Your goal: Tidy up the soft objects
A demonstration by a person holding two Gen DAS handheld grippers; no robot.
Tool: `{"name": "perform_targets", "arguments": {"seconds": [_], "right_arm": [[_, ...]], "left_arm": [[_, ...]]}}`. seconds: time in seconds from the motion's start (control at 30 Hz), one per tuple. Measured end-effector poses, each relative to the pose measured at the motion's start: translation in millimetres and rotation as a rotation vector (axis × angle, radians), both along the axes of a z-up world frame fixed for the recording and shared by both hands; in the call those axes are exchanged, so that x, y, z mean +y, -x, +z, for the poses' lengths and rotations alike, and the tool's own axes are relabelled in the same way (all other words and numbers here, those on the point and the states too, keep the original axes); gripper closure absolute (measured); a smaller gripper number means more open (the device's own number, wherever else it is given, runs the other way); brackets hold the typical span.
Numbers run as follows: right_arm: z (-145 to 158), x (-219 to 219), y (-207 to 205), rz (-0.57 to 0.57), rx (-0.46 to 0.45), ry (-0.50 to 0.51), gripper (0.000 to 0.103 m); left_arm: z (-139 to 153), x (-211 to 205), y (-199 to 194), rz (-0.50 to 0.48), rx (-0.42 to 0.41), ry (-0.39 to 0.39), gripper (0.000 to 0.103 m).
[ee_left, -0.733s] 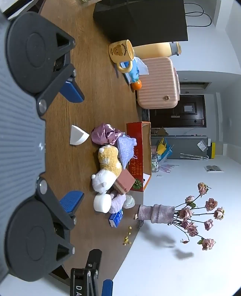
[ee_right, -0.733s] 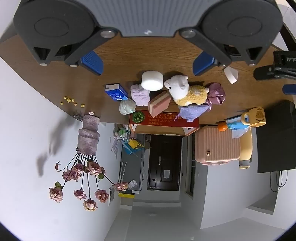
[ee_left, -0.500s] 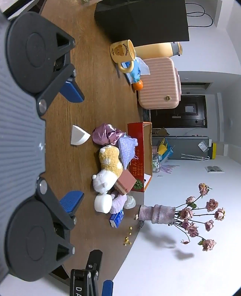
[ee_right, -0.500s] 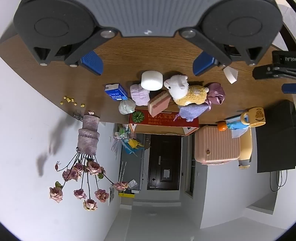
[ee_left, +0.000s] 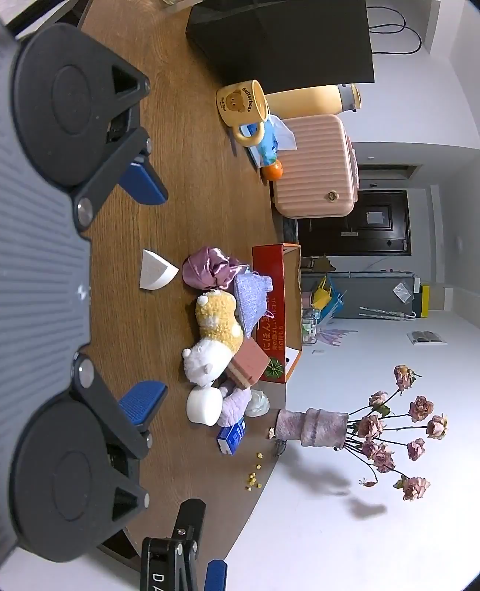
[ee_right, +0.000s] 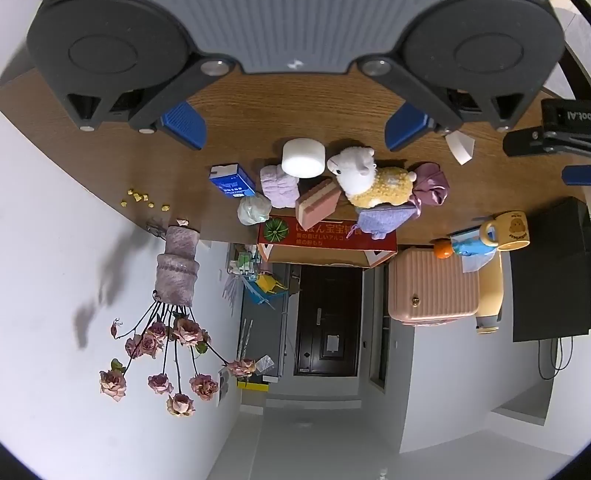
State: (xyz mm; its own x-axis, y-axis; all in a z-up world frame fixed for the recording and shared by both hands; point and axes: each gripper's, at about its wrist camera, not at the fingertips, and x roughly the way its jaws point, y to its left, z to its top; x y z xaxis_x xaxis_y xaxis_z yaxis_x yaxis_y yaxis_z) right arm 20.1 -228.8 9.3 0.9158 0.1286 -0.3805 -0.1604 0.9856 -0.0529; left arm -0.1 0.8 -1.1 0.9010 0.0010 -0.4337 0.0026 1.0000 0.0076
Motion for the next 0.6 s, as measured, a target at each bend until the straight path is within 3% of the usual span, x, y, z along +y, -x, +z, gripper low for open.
{"name": "perform_targets", "arguments": {"seconds": [0.6], "right_arm": [[3.6, 0.3, 2.5, 0.000, -0.005, 0.000, 0.000]], "left_arm": [[0.1, -0.5, -0.7, -0.001, -0.004, -0.001, 0.000]]}}
